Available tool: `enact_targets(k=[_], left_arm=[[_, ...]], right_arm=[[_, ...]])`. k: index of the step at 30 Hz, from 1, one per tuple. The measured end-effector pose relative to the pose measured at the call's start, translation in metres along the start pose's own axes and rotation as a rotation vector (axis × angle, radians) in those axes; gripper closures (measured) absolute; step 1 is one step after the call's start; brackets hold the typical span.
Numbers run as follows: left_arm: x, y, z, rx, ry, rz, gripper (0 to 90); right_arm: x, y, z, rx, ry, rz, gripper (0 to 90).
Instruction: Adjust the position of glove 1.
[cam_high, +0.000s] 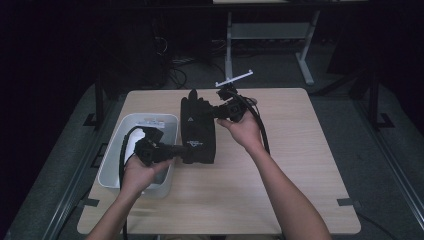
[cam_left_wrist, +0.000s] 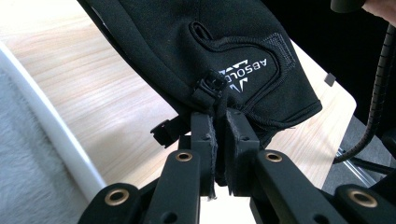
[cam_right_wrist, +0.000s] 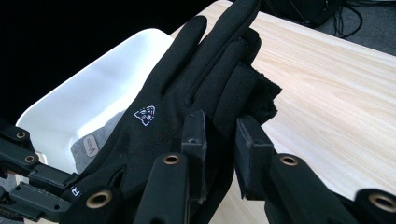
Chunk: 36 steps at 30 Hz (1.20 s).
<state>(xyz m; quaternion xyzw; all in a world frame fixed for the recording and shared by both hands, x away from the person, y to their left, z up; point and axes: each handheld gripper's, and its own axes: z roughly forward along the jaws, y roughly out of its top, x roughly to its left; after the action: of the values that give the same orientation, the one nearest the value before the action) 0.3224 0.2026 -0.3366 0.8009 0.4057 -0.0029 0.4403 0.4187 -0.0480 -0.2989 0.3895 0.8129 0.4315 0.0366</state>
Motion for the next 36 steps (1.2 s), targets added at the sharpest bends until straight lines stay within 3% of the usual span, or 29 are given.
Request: enact_targets(k=[6, 17, 36], left_arm=[[0.008, -0.006, -0.007, 0.007, 0.007, 0.004, 83.6], [0.026, -0.019, -0.030, -0.012, 0.029, -0.030, 83.7], [0.054, -0.042, -0.065, -0.001, 0.095, -0.077, 83.7]], right_arm=[[0.006, 0.003, 0.009, 0.001, 0.012, -0.003, 75.3], [0.024, 0.012, 0.031, -0.002, 0.042, -0.022, 75.2], [0.052, 0.023, 0.078, 0.013, 0.107, 0.003, 75.2]])
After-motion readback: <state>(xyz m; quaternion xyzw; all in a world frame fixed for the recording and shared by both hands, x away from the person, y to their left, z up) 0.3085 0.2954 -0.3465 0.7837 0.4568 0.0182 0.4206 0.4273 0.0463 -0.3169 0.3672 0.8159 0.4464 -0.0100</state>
